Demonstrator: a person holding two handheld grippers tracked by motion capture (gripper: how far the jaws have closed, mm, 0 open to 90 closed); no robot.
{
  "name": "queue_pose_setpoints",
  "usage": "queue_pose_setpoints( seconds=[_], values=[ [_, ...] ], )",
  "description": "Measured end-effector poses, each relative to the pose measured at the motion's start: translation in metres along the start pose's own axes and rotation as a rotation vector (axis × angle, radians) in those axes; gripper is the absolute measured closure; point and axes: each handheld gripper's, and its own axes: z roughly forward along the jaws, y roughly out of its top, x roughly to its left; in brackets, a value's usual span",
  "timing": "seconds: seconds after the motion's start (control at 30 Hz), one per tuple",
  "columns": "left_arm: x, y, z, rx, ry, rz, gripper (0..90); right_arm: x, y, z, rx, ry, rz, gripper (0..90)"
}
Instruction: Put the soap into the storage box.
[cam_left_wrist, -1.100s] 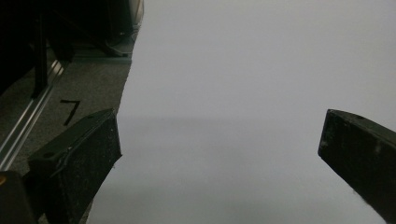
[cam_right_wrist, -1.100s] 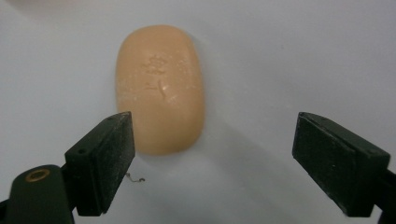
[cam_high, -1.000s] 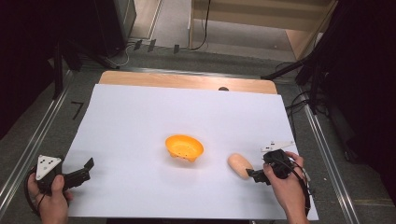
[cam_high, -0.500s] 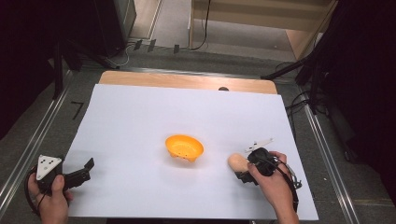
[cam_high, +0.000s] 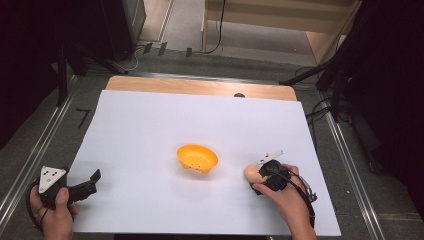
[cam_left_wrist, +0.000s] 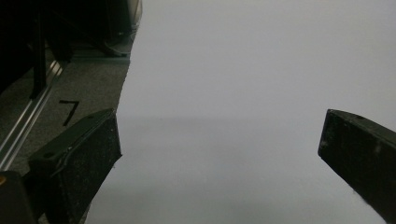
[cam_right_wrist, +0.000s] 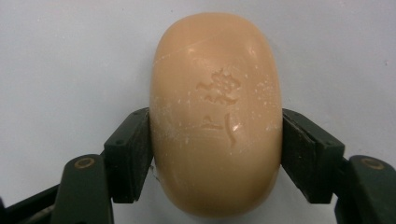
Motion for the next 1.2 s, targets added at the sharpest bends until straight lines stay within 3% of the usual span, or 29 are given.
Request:
queue_pose_setpoints(
  seconds=[0.6, 1.2],
  values=[
    [0.001, 0.0, 0.0, 0.007, -0.008, -0.005, 0.0, -0.011, 0.005, -0.005, -0.014, 0.064, -0.052, 33.5],
    [0.001, 0.001, 0.001, 0.011, -0.011, 0.001, 0.0, -0.01, 0.034, -0.022, -0.067, 0.084, -0.159, 33.5]
  ],
)
